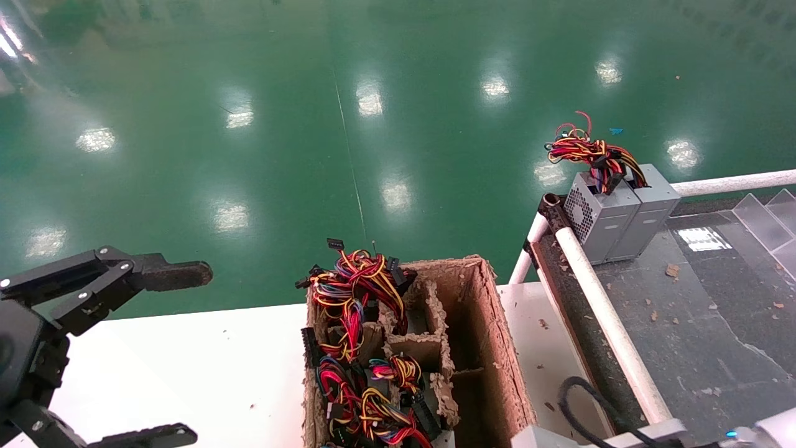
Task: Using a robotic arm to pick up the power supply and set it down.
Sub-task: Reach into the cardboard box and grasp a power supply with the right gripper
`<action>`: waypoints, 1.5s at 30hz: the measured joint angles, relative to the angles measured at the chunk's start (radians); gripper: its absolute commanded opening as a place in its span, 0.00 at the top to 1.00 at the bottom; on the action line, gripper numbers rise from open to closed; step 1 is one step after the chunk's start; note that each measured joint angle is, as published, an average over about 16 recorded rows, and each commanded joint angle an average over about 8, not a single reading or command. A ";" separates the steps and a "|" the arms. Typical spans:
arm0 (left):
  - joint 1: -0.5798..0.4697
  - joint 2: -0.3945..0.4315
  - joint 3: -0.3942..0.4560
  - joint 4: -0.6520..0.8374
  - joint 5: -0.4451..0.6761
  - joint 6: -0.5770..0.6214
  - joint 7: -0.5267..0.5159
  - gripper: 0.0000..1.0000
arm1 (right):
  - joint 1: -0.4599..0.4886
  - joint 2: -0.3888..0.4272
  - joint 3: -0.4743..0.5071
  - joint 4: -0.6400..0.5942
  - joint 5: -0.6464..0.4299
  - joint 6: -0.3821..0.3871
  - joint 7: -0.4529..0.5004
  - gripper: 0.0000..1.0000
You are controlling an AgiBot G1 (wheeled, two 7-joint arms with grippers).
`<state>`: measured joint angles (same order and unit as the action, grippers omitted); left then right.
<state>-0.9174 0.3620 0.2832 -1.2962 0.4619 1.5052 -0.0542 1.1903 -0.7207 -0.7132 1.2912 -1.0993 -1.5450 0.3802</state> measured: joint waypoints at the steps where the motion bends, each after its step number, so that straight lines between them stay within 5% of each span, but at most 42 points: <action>1: 0.000 0.000 0.000 0.000 0.000 0.000 0.000 0.00 | -0.001 -0.005 -0.006 -0.006 -0.004 0.003 -0.002 0.80; 3: 0.000 0.000 0.000 0.000 0.000 0.000 0.000 0.00 | -0.002 -0.016 -0.015 -0.019 -0.013 0.010 -0.006 1.00; 45: -0.001 -0.002 0.005 0.000 -0.003 -0.001 0.002 0.00 | -0.046 -0.018 -0.016 -0.007 -0.098 0.156 -0.035 1.00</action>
<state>-0.9188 0.3603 0.2878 -1.2961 0.4592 1.5041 -0.0518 1.1442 -0.7387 -0.7295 1.2839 -1.1972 -1.3893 0.3455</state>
